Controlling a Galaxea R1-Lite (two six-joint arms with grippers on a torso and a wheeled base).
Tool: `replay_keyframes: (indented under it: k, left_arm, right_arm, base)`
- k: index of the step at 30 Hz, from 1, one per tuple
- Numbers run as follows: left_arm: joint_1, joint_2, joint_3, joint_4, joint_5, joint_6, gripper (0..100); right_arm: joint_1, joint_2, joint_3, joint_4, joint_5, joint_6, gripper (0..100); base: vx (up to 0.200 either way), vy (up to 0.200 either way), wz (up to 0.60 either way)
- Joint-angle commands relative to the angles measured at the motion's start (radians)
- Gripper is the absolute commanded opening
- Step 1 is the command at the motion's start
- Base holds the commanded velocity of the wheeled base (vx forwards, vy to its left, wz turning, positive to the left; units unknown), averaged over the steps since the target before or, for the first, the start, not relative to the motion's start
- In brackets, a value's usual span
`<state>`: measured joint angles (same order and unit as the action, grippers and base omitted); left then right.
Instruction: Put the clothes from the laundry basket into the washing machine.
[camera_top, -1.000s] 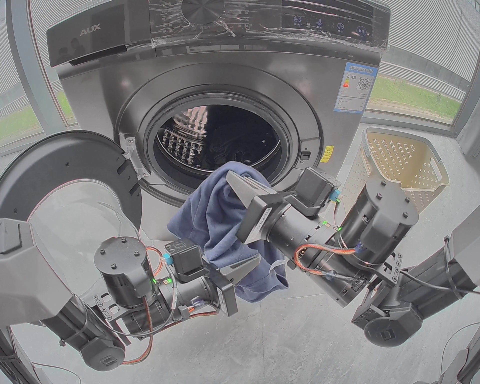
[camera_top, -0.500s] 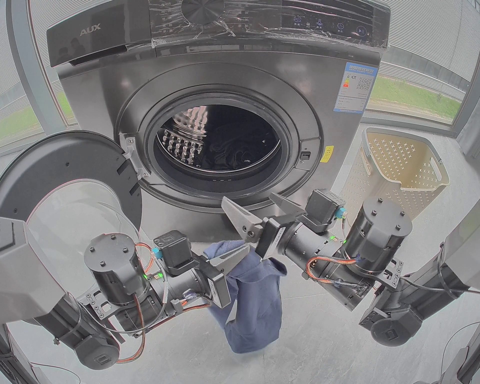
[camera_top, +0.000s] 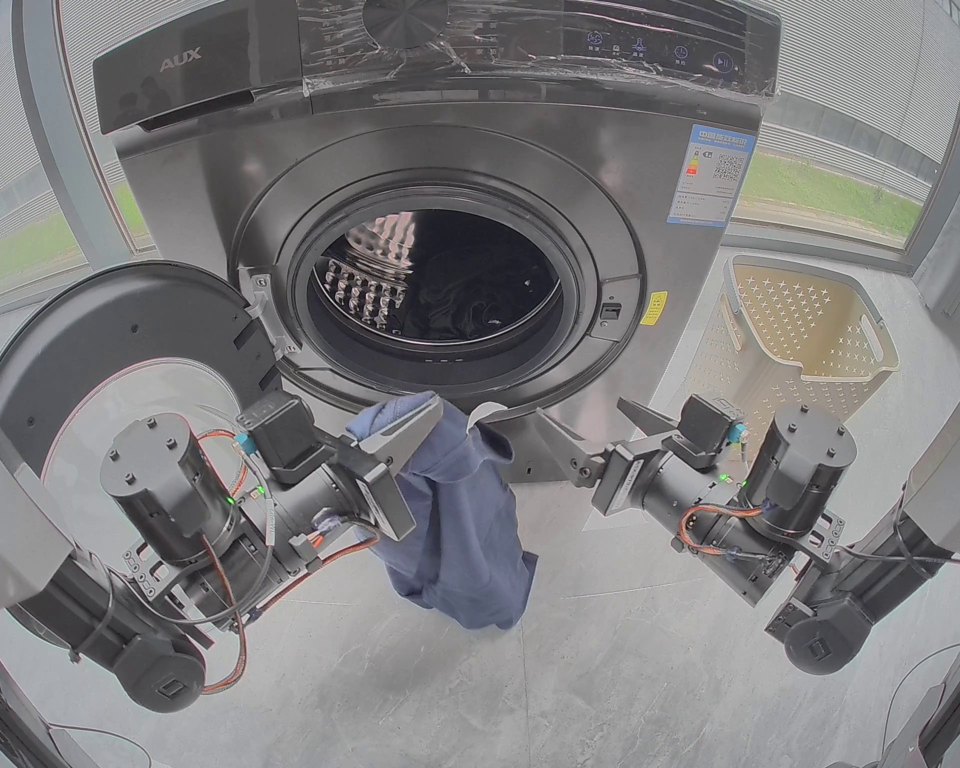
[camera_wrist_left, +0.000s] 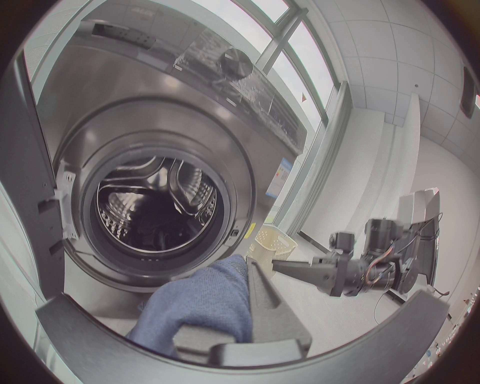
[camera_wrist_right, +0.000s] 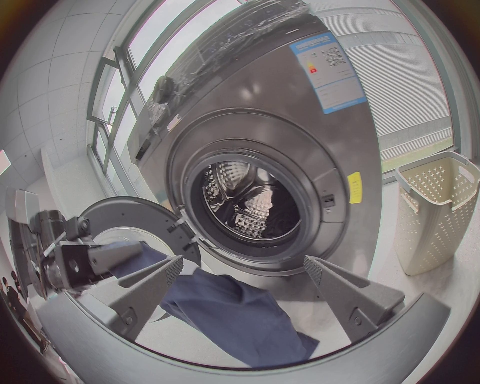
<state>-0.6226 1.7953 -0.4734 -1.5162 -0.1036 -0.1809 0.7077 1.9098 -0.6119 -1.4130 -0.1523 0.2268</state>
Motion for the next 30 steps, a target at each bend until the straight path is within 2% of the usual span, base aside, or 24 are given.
replay_keyframes:
  k: [1, 4, 15, 22, 30]
  left_arm:
    - [-0.011, -0.059, -0.007, -0.009, -0.002, 0.000, 0]
    - [-0.017, -0.086, -0.008, -0.009, -0.013, 0.000, 0]
    - [-0.017, -0.099, -0.024, -0.013, -0.013, 0.000, 0]
    - [-0.020, -0.099, -0.024, -0.018, -0.013, 0.000, 0]
    - [-0.022, -0.114, -0.017, -0.025, -0.014, 0.000, 0]
  right_arm:
    - [-0.048, 0.017, 0.057, -0.012, 0.023, -0.003, 100]
    - [-0.070, 0.048, 0.093, -0.015, 0.059, -0.021, 100]
    - [-0.057, 0.164, 0.084, -0.037, 0.068, -0.043, 100]
    - [-0.059, 0.216, -0.023, -0.037, 0.071, -0.053, 100]
    - [-0.057, 0.304, -0.155, -0.055, 0.122, -0.090, 100]
  base:
    - [0.000, 0.000, 0.00]
    - [0.000, 0.000, 0.00]
    - [0.000, 0.000, 0.00]
    - [0.000, 0.000, 0.00]
    - [0.000, 0.000, 0.00]
